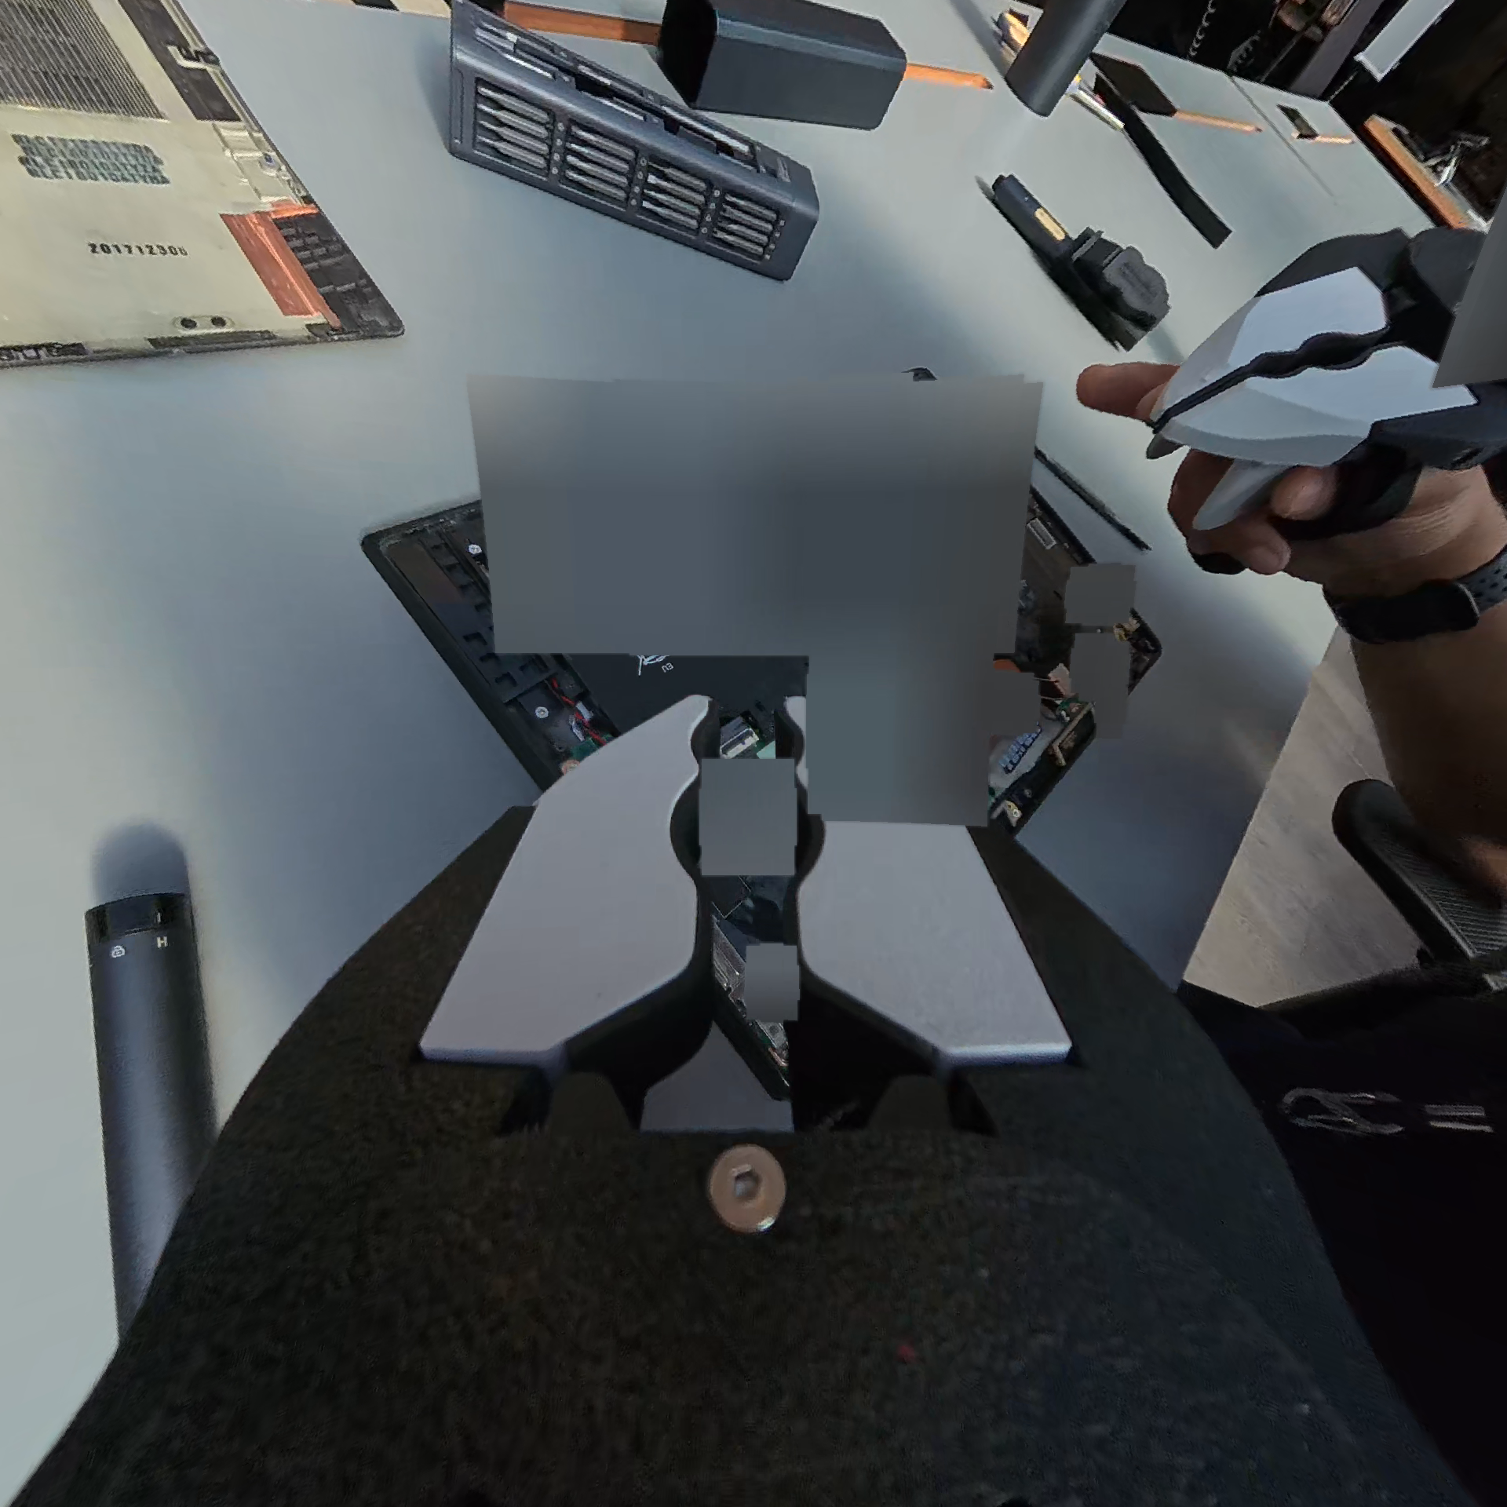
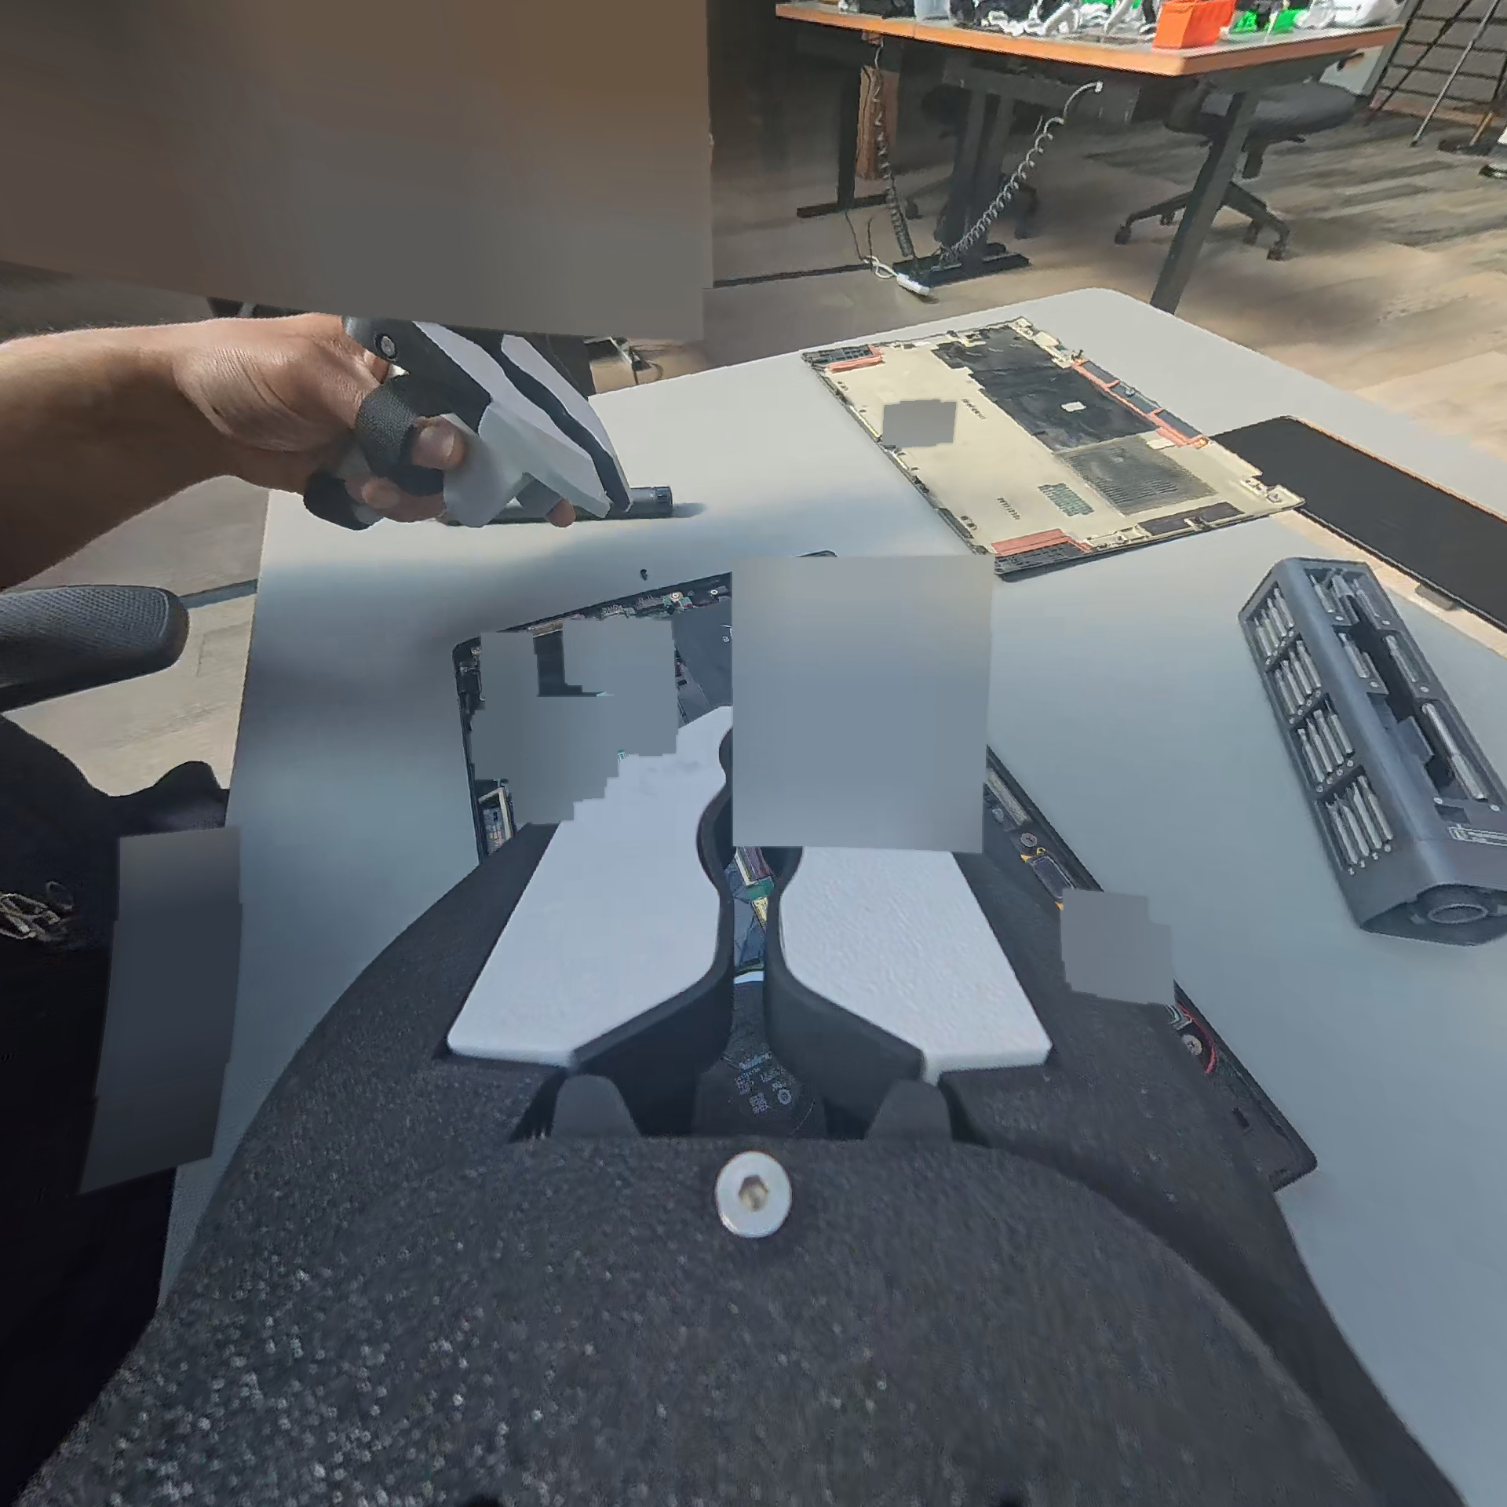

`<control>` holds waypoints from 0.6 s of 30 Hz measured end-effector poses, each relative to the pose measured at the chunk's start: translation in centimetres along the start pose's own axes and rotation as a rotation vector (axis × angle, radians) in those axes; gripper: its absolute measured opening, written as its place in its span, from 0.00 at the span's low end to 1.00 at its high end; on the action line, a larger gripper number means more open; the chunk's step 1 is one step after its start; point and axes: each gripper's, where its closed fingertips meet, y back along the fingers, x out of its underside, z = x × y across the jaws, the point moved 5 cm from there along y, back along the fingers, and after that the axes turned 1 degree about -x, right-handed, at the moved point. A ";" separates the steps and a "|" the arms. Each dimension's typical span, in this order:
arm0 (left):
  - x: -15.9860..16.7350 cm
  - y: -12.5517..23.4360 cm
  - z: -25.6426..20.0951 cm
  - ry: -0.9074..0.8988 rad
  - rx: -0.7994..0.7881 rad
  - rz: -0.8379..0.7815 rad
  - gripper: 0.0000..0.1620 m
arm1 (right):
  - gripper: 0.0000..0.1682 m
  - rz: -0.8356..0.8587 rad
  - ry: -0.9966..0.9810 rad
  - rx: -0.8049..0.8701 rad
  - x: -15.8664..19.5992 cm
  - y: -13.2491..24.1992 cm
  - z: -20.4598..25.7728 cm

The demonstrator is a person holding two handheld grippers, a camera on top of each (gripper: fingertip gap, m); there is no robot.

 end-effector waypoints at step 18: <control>-1.8 -2.7 -1.6 -0.102 0.019 0.053 0.06 | 0.00 -0.229 -0.265 -0.002 1.6 6.6 -1.5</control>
